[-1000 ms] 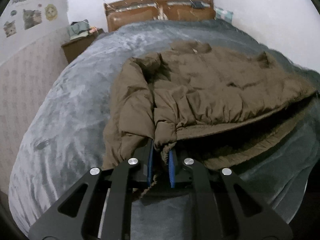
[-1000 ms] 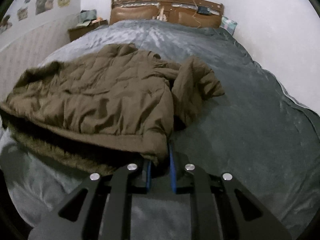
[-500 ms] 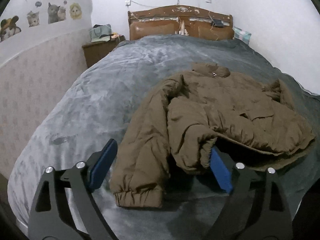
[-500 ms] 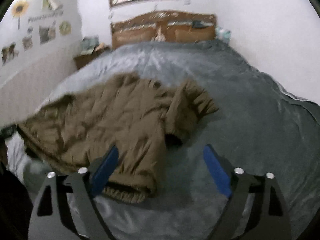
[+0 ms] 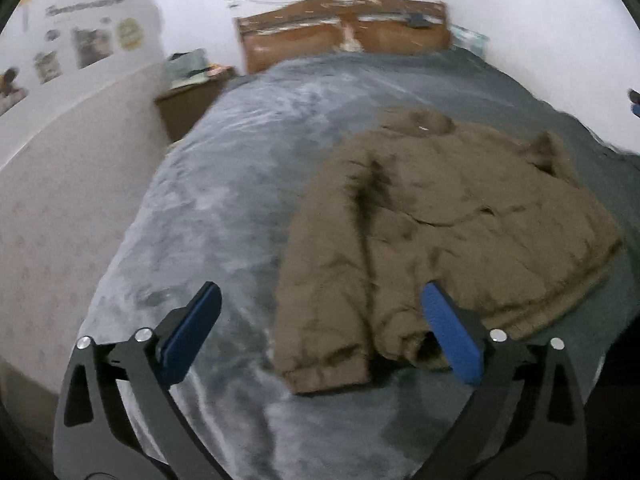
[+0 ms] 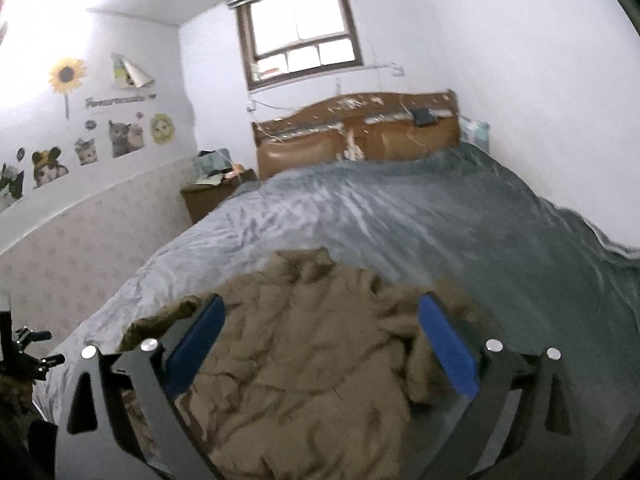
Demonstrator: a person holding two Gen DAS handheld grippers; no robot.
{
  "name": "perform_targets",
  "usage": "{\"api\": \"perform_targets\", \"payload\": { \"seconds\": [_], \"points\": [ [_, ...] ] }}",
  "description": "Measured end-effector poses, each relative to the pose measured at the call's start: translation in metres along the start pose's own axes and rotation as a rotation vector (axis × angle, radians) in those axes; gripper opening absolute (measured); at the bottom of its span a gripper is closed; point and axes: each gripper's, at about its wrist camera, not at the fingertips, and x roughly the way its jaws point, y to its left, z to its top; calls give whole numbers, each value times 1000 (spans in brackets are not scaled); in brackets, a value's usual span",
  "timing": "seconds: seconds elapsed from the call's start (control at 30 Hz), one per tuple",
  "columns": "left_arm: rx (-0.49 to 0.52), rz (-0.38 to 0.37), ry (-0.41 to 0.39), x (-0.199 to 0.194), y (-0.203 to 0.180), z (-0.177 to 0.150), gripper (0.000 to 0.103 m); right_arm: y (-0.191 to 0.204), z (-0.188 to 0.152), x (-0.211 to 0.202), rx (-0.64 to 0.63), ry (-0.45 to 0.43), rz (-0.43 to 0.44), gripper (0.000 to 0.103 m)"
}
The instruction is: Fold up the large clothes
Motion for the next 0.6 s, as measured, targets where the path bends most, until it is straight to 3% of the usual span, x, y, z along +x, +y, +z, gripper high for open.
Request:
{"api": "perform_targets", "payload": {
  "seconds": [0.23, 0.4, 0.5, 0.6],
  "points": [
    [-11, -11, 136, 65, -15, -12, 100, 25, -8, 45, -63, 29, 84, 99],
    [-37, 33, 191, 109, -33, -13, 100, -6, -46, 67, 56, 103, 31, 99],
    [-45, 98, 237, 138, -34, -17, 99, -24, -52, 63, 66, 88, -77, 99],
    [-71, 104, 263, 151, -25, -19, 90, -38, -49, 55, 122, 51, -95, 99]
  ]
}}
